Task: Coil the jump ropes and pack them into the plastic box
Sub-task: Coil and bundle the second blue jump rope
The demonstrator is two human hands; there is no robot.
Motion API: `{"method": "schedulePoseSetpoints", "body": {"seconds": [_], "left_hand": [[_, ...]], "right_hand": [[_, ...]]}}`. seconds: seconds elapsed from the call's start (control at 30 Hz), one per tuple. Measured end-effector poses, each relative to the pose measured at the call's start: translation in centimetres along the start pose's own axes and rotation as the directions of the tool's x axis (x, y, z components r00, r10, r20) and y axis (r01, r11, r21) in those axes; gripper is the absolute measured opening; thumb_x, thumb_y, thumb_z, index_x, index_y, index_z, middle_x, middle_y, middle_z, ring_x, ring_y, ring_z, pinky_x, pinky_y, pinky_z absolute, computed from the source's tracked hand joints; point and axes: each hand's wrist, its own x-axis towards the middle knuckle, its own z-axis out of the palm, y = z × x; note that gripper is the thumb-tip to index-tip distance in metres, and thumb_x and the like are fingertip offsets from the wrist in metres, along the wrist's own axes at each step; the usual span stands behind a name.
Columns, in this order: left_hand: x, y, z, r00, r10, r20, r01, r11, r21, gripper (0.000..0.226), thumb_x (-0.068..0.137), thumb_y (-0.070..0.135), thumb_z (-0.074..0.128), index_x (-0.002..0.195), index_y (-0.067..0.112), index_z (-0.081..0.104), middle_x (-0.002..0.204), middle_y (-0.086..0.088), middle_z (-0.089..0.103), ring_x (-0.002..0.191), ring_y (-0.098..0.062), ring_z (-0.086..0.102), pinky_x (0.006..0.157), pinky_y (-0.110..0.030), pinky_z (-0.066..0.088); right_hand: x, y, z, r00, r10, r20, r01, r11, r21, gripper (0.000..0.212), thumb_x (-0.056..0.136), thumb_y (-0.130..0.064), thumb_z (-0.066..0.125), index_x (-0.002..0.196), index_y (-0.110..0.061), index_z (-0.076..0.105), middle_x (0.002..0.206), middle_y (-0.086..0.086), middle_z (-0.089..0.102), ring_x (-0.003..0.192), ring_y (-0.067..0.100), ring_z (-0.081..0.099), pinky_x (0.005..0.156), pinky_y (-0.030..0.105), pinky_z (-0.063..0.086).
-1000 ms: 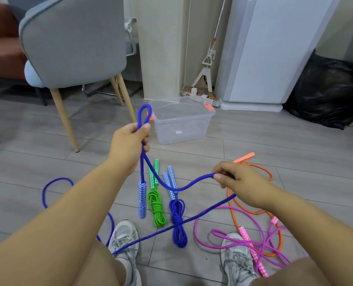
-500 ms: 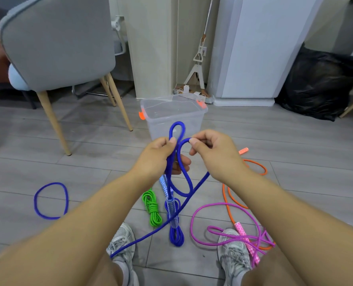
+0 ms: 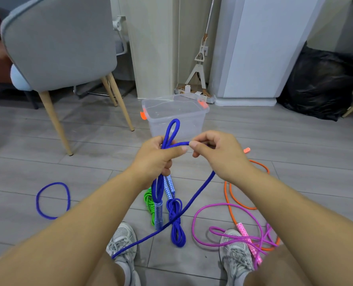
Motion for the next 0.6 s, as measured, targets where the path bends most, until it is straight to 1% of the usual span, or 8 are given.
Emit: {"method": "schedulePoseSetpoints", "body": {"seconds": [0.07,0.1,0.27,0.33,0.4,0.47,0.53,0.6], "left_hand": [[0.1,0.1,-0.7,1.000,0.010,-0.009,-0.009,0.998,0.059,0.022,0.081,-0.007,0.061,0.082,0.013,0.050,0.051,0.002,0.032,0.038,-0.008,0.026,0.038,-0.018,0.024],[0.1,0.1,-1.0,1.000,0.012,-0.021,-0.011,0.997,0.077,0.023,0.081,-0.010,0.058,0.084,0.012,0.051,0.051,0.001,0.031,0.037,-0.009,0.026,0.038,-0.018,0.024],[0.0,0.7,-2.5,0.996,0.034,-0.086,-0.030,0.999,0.041,0.017,0.084,-0.003,0.061,0.081,0.011,0.053,0.047,0.005,0.033,0.037,-0.007,0.023,0.038,-0.017,0.021],[0.1,1.1,-3.5,0.989,0.045,-0.144,-0.046,0.999,-0.005,0.016,0.087,-0.001,0.057,0.079,0.012,0.052,0.045,0.007,0.031,0.036,-0.006,0.022,0.038,-0.015,0.019],[0.1,1.5,-4.7,0.981,0.043,-0.191,-0.060,0.995,-0.083,0.019,0.091,0.001,0.052,0.076,0.014,0.048,0.045,0.008,0.028,0.035,-0.004,0.020,0.037,-0.013,0.017],[0.1,1.8,-5.7,0.978,0.024,-0.205,-0.059,0.984,-0.167,0.017,0.094,0.007,0.048,0.078,0.013,0.048,0.045,0.008,0.027,0.035,-0.003,0.020,0.037,-0.011,0.017],[-0.1,1.8,-6.0,0.981,0.005,-0.194,-0.050,0.972,-0.228,0.016,0.096,0.012,0.045,0.081,0.011,0.050,0.044,0.007,0.028,0.035,-0.003,0.021,0.037,-0.011,0.018],[-0.3,1.7,-5.5,0.986,0.000,-0.166,-0.048,0.957,-0.286,0.020,0.098,0.017,0.043,0.081,0.010,0.051,0.045,0.006,0.030,0.034,-0.003,0.021,0.036,-0.011,0.019]], "right_hand": [[-0.3,0.2,-0.7,0.999,0.005,0.038,-0.006,1.000,0.010,0.009,0.086,-0.023,0.064,0.077,-0.024,0.065,0.066,-0.004,0.066,0.065,0.006,0.056,0.056,0.016,0.043],[-0.4,0.4,-1.1,0.999,0.003,0.051,-0.004,1.000,0.014,0.009,0.085,-0.022,0.066,0.076,-0.024,0.065,0.067,-0.002,0.067,0.064,0.007,0.058,0.058,0.019,0.044],[-0.9,1.8,-2.7,0.993,0.024,0.114,-0.016,0.998,-0.066,0.010,0.082,-0.020,0.069,0.076,-0.027,0.066,0.074,0.005,0.067,0.069,0.014,0.062,0.076,0.038,0.053],[-1.0,2.4,-3.6,0.993,0.031,0.111,-0.017,0.992,-0.125,0.008,0.083,-0.022,0.068,0.076,-0.026,0.066,0.070,0.004,0.064,0.065,0.011,0.057,0.070,0.034,0.052],[-1.2,2.9,-4.6,0.995,0.046,0.093,-0.031,0.987,-0.161,0.008,0.086,-0.022,0.065,0.078,-0.020,0.067,0.067,0.006,0.056,0.057,0.006,0.048,0.060,0.019,0.044],[-1.2,3.2,-5.4,0.996,0.061,0.062,-0.051,0.987,-0.152,0.012,0.089,-0.020,0.060,0.084,-0.013,0.068,0.068,0.007,0.051,0.054,0.003,0.042,0.052,0.010,0.037],[-1.2,3.3,-5.5,0.997,0.074,0.022,-0.071,0.992,-0.103,0.016,0.093,-0.017,0.053,0.092,-0.013,0.068,0.066,0.001,0.051,0.050,-0.001,0.045,0.052,0.008,0.034],[-1.0,3.2,-4.5,0.998,0.067,-0.020,-0.068,0.998,-0.018,0.020,0.095,-0.012,0.049,0.101,-0.017,0.067,0.063,-0.012,0.051,0.049,-0.006,0.047,0.055,0.013,0.033]]}}
